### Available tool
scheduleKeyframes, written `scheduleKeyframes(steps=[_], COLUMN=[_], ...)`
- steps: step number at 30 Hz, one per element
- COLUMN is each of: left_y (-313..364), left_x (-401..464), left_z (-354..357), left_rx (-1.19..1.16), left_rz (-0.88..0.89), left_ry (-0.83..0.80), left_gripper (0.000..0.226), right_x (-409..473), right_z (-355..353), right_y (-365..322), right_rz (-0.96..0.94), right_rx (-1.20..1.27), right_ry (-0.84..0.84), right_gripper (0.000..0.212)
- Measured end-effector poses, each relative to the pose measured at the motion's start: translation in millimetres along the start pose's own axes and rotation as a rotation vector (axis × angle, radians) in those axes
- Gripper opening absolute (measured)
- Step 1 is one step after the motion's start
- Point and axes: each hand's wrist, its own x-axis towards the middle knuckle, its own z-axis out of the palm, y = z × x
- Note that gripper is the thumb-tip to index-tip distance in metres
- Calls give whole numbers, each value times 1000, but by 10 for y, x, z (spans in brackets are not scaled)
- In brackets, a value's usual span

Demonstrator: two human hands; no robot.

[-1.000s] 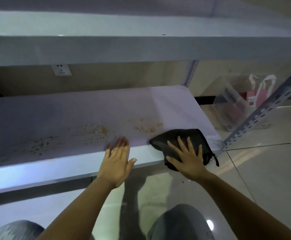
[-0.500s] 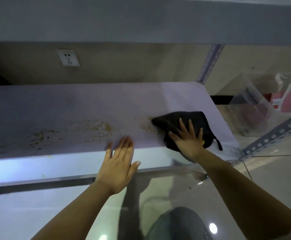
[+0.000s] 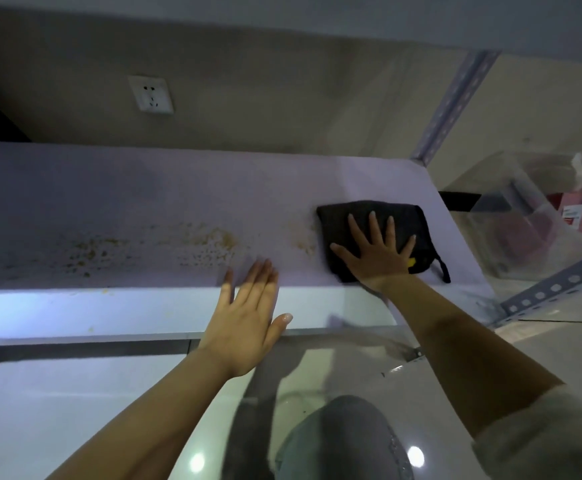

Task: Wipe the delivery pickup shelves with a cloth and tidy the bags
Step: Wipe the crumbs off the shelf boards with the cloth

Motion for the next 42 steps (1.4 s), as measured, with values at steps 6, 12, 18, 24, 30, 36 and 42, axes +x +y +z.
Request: scheduleKeyframes(steps=[6, 12, 18, 24, 30, 36, 42], left_y=[-269, -607, -627, -632, -626, -683, -1180], left_x=[-27, -46, -51, -20, -29, -77, -183], left_z=[-165, -122, -45, -9, -24, -131, -174], left_rx=[-214, -25, -48, -69, -78, -127, -59], left_rz=[-4, -51, -73, -86, -89, -140, -221], left_ry=[98, 169, 198, 212, 202, 238, 259], left_gripper=[71, 70, 75, 75, 77, 76, 72], right_x=[-920, -697, 332, 844, 263, -822, -722], right_z=[255, 160, -139, -266, -47, 218, 162], right_y=[130, -5, -238, -553, -437, -504, -680], right_rz=[-175, -118, -3, 47, -180, -346, -354], right_rx=[3, -33, 50, 62, -20, -59, -54], right_ry=[101, 63, 31, -56, 0, 30, 3], right_gripper=[77, 75, 78, 77, 59, 68, 56])
